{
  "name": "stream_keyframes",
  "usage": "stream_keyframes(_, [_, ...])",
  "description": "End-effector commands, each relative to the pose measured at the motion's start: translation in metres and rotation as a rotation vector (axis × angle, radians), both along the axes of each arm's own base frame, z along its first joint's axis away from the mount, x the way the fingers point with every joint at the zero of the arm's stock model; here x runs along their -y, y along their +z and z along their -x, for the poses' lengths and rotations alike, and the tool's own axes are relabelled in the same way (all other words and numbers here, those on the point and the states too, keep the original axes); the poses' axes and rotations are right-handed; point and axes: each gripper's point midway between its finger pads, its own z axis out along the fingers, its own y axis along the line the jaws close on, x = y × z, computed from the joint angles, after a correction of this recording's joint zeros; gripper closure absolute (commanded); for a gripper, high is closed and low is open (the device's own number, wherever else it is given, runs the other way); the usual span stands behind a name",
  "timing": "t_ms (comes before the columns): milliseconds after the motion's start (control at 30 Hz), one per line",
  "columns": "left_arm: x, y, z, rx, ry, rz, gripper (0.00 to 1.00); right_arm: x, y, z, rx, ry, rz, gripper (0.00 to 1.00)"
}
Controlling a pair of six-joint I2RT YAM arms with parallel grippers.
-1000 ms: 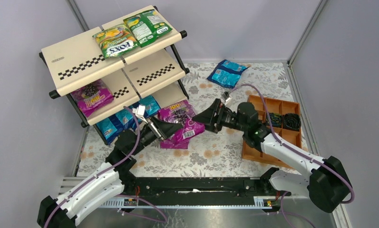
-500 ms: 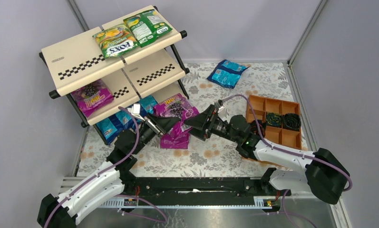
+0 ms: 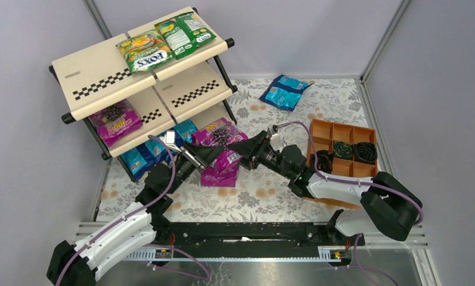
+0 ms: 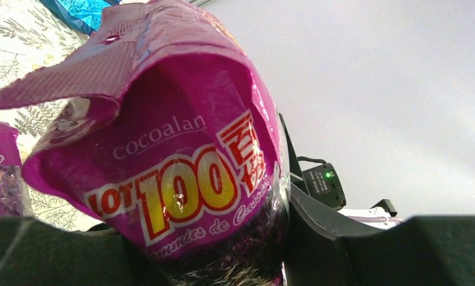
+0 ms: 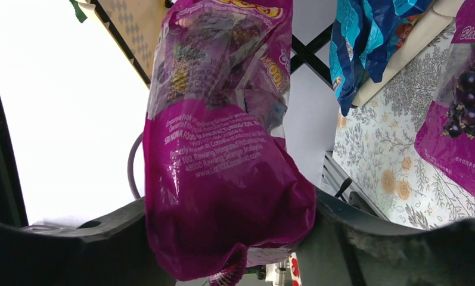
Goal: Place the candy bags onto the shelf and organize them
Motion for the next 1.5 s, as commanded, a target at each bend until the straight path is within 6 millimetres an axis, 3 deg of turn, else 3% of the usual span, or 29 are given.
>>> stream_keyframes(0, [-0.008,0.055,0.014,0.171,-0.009,0.115,0.43,0.007,0.034,-0.008,0.058,-0.068,-0.132,0.38])
stream_keyframes(133, [-0.012,0.049,0.012,0.162,0.021,0.072,0.32,0.007,0.036,-0.011,0.070,-0.078,-0.127,0.45])
stream_keyframes(267, [-0.017,0.041,0.010,0.141,0.057,0.000,0.07,0.002,0.041,-0.014,0.079,-0.079,-0.134,0.50])
stream_keyframes(333, [-0.023,0.040,0.008,0.138,0.094,-0.060,0.01,0.000,0.046,-0.017,0.093,-0.084,-0.136,0.52])
stream_keyframes(433, [-0.040,0.043,0.006,0.118,0.173,-0.164,0.01,-0.006,0.055,-0.023,0.120,-0.093,-0.128,0.52])
stream_keyframes(500, [-0.058,0.030,0.006,0.054,0.239,-0.274,0.01,-0.009,0.062,-0.028,0.139,-0.103,-0.123,0.53])
stream_keyframes(567, [-0.076,0.030,0.008,0.030,0.300,-0.347,0.01,-0.014,0.068,-0.035,0.161,-0.116,-0.107,0.53])
stream_keyframes(800, [-0.140,0.065,0.035,0.057,0.479,-0.465,0.01,-0.042,0.083,-0.070,0.201,-0.170,-0.074,0.55])
stream_keyframes(1000, [-0.190,0.090,0.056,0.054,0.622,-0.549,0.01,-0.084,0.101,-0.093,0.234,-0.125,-0.113,0.58])
stream_keyframes(1167, [-0.203,0.121,0.072,0.136,0.636,-0.520,0.01,-0.104,0.111,-0.101,0.249,-0.091,-0.136,0.60])
stream_keyframes(1467, [-0.204,0.128,0.073,0.168,0.641,-0.535,0.01,-0.090,0.137,-0.085,0.324,-0.137,-0.066,0.56])
